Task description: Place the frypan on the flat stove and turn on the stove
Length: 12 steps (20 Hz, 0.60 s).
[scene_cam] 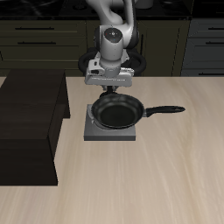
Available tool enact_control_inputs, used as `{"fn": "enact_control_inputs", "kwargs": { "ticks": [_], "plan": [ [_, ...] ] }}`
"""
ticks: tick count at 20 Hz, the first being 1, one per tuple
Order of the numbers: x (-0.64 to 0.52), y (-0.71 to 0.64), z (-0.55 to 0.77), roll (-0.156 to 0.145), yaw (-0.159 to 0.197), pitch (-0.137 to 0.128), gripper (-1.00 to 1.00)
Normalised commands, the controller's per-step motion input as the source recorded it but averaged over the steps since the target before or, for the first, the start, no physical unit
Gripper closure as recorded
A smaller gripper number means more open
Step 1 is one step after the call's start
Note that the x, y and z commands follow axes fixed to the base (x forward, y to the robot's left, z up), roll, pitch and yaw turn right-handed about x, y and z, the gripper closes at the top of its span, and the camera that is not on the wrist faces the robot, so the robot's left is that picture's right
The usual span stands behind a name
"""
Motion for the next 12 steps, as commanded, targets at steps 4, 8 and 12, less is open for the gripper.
{"fn": "enact_control_inputs", "kwargs": {
  "ticks": [4, 8, 12],
  "plan": [
    [0.05, -0.27, 0.03, -0.039, 0.058, 0.004, 1.0],
    [-0.01, -0.23, 0.1, -0.051, 0.045, -0.006, 1.0],
    [0.07, -0.2, 0.24, -0.026, 0.044, -0.041, 1.0]
  ]
}}
